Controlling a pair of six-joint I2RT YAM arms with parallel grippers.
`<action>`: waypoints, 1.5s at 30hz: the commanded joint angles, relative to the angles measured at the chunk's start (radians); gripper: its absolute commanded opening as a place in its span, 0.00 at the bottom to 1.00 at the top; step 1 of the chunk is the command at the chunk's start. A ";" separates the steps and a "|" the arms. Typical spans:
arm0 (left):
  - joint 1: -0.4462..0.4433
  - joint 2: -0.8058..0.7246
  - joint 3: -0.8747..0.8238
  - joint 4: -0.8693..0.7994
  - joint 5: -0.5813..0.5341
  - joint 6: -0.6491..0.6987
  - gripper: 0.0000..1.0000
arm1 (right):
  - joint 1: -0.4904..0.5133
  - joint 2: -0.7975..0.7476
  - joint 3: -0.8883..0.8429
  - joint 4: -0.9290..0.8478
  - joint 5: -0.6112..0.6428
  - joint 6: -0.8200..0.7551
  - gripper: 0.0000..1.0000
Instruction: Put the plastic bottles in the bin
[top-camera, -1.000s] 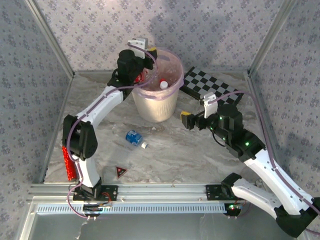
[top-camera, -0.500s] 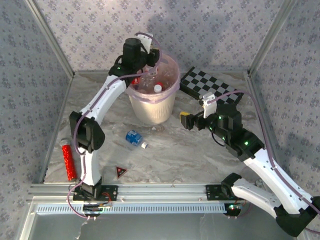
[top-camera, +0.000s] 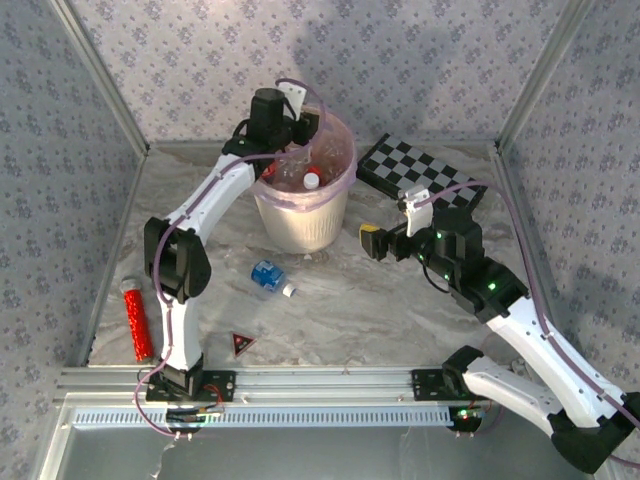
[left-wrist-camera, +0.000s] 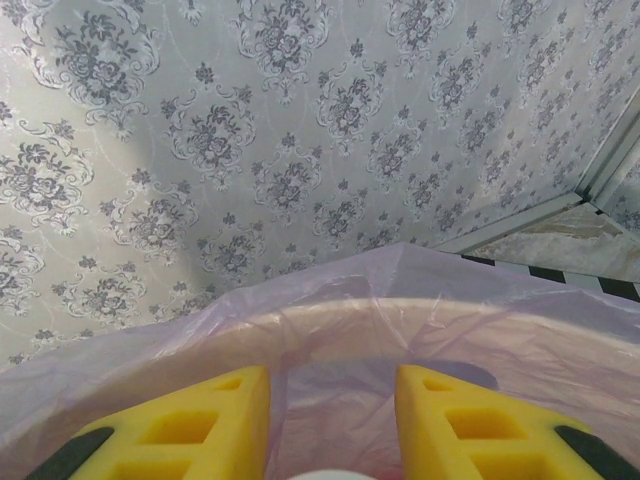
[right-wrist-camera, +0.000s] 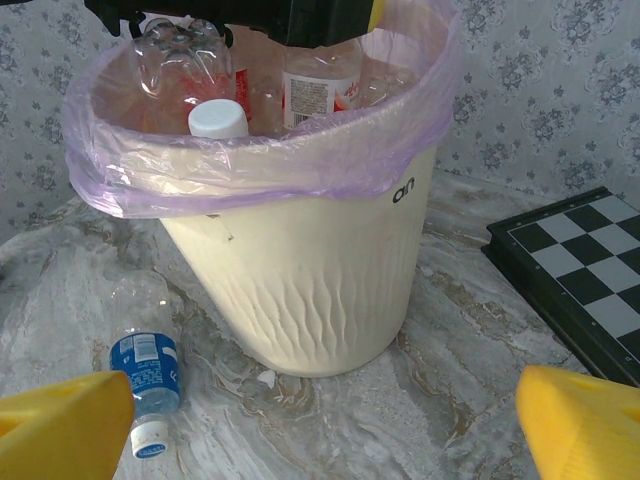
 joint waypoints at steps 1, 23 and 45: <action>-0.001 0.037 -0.037 -0.199 0.037 -0.008 0.24 | -0.002 -0.003 -0.006 0.009 0.000 0.006 1.00; 0.044 -0.182 0.421 -0.572 0.045 -0.037 0.88 | 0.064 0.020 -0.002 -0.024 -0.069 -0.066 0.99; 0.676 -0.960 -0.928 -0.203 0.294 -0.508 0.84 | 0.627 0.973 0.385 0.147 0.308 -0.286 0.91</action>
